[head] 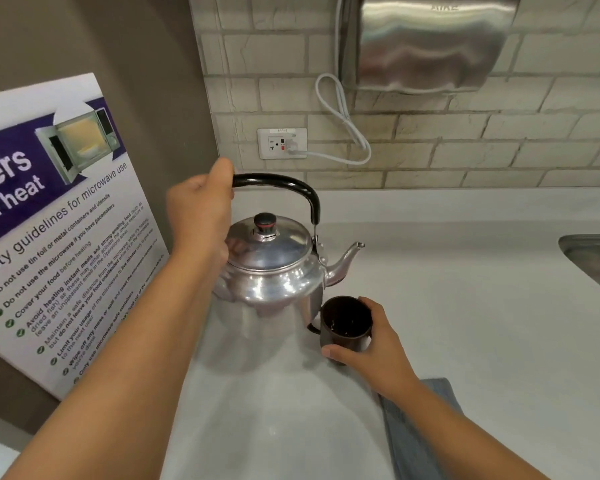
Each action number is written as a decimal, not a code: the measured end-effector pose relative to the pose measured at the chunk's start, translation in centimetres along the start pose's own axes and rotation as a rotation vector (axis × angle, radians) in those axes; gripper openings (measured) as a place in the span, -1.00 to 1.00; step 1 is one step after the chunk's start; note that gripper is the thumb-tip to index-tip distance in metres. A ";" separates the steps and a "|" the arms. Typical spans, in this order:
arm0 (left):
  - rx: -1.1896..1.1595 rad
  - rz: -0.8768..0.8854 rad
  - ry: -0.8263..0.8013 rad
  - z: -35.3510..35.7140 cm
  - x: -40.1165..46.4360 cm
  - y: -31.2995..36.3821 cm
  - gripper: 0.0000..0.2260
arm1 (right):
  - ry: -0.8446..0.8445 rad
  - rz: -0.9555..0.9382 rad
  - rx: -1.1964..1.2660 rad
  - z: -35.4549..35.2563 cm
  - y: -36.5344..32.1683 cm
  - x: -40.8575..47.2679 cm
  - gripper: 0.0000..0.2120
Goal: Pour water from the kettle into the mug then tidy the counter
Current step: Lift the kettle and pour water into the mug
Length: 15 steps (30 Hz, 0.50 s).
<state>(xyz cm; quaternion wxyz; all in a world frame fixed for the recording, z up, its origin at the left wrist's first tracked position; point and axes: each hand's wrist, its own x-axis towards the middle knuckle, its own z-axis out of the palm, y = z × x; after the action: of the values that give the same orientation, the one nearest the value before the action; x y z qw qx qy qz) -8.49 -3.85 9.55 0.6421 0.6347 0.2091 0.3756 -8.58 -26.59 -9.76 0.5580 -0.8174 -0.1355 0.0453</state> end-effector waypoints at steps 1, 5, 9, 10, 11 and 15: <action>-0.034 -0.021 0.011 0.1 0.5 0.1 -0.74 | -0.008 0.011 0.002 -0.3 -0.4 -0.1 0.01; -0.116 -0.036 0.054 0.5 2.2 -0.2 -0.73 | 0.060 -0.060 0.004 -2.4 -4.0 0.0 0.22; -0.094 0.028 0.054 1.8 3.6 -2.1 -0.78 | 0.180 -0.251 0.015 -4.3 -10.0 2.4 -0.01; -0.084 0.046 0.042 2.2 3.9 -2.8 -0.78 | 0.191 -0.298 0.032 -4.4 -11.6 3.3 -0.09; -0.078 0.058 0.025 2.5 4.2 -3.6 -0.75 | 0.187 -0.339 0.054 -4.4 -13.0 4.4 -0.18; -0.037 0.044 0.006 3.5 5.7 -7.0 -0.74 | 0.077 -0.426 0.009 -2.2 -16.6 9.6 -0.33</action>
<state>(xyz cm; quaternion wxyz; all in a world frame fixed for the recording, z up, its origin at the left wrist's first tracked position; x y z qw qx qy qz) -0.77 -1.31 4.28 0.6449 0.6260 0.1900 0.3951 -1.76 -20.31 7.13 0.5633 -0.7689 -0.2838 -0.1043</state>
